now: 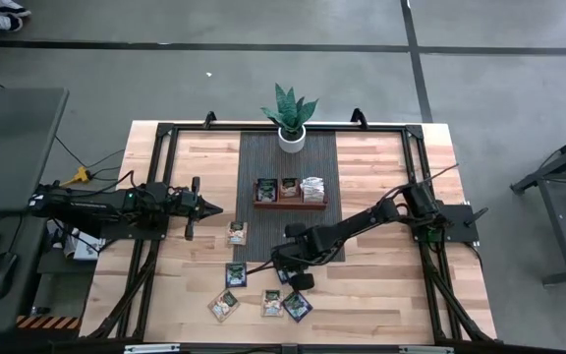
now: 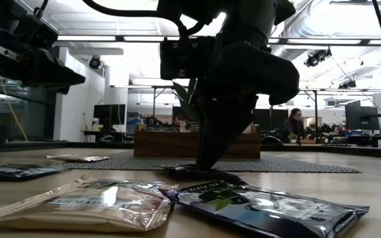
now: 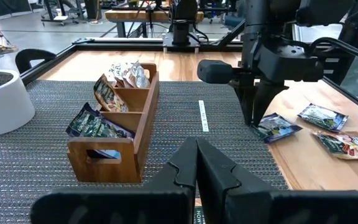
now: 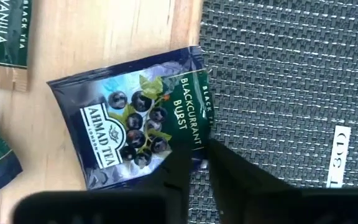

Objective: Pick & Place Tea
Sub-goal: Put the violet tea bag into the left section of the wooden organizer

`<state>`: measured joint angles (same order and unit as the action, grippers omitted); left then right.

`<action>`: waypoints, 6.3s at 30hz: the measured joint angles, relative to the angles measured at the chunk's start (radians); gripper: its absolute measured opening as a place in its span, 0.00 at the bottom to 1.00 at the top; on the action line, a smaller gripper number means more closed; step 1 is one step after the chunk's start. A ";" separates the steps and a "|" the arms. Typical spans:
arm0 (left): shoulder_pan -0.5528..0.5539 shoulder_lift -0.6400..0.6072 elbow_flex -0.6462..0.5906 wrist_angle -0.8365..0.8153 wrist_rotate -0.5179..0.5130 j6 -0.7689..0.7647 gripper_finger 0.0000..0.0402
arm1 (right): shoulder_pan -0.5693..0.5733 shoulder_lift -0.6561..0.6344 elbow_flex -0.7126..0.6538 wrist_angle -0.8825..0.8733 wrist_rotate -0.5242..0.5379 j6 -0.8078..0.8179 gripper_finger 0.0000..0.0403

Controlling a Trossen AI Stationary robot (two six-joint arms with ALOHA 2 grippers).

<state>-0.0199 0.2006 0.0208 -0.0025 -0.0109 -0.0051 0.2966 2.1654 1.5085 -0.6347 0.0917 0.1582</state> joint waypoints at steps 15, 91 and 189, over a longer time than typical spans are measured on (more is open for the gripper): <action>0.000 0.000 0.000 0.000 0.000 0.000 0.00 | 0.008 0.007 0.057 -0.007 -0.026 -0.046 0.00; 0.000 0.000 0.000 0.000 0.000 0.000 0.00 | -0.192 0.111 0.166 0.218 1.026 -0.137 0.00; 0.000 0.000 0.000 0.000 0.000 0.000 0.00 | -0.061 0.373 0.653 0.071 -0.011 -0.158 0.38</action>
<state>-0.0196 0.2007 0.0208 -0.0025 -0.0109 -0.0051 0.2361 2.5381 2.1620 -0.5640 0.0806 0.0002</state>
